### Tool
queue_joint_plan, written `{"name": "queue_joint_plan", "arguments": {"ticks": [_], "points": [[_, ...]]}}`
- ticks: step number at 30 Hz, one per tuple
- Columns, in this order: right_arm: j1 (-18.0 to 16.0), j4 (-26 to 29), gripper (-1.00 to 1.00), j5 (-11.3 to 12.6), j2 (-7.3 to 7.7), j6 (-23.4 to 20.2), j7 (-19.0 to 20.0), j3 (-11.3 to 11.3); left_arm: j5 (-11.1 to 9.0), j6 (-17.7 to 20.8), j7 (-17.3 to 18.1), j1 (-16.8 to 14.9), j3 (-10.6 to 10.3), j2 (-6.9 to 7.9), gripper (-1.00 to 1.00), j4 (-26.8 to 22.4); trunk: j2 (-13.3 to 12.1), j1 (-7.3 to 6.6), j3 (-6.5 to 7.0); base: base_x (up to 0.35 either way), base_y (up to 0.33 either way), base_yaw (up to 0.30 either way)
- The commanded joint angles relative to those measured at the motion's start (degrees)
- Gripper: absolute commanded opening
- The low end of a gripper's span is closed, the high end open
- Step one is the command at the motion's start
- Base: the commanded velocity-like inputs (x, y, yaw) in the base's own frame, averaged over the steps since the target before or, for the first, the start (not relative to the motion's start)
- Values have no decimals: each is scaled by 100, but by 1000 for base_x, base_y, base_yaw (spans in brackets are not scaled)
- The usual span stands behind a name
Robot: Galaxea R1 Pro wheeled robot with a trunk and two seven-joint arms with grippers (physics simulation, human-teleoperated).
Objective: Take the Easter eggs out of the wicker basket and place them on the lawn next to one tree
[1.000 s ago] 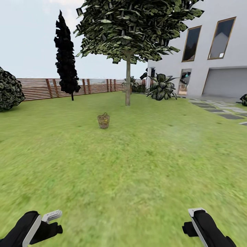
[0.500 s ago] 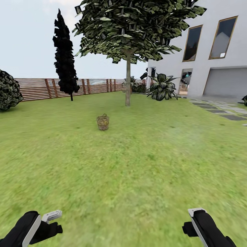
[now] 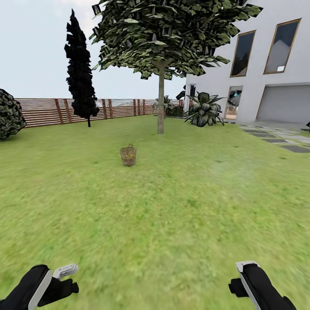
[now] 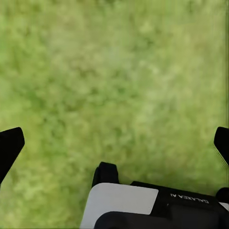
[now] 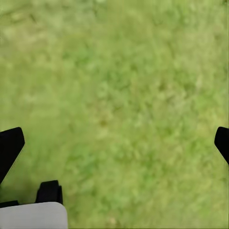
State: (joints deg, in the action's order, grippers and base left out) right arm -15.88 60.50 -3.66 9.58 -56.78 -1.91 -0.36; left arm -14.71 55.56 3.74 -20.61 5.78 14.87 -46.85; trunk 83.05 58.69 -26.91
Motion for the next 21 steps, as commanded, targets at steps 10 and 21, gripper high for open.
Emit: {"name": "queue_joint_plan", "arguments": {"ticks": [10, 21], "points": [[-3, 6, 100, -33, 0, -26, 16, -4, 30, 25, 39, -1, 6, -1, 100, -7, 3, 3, -7, 338, 0, 0], [-3, 6, 100, -28, 0, -18, 16, -15, 30, 25, 39, 1, 2, -9, 100, -3, 3, 3, -7, 338, 0, 60]]}}
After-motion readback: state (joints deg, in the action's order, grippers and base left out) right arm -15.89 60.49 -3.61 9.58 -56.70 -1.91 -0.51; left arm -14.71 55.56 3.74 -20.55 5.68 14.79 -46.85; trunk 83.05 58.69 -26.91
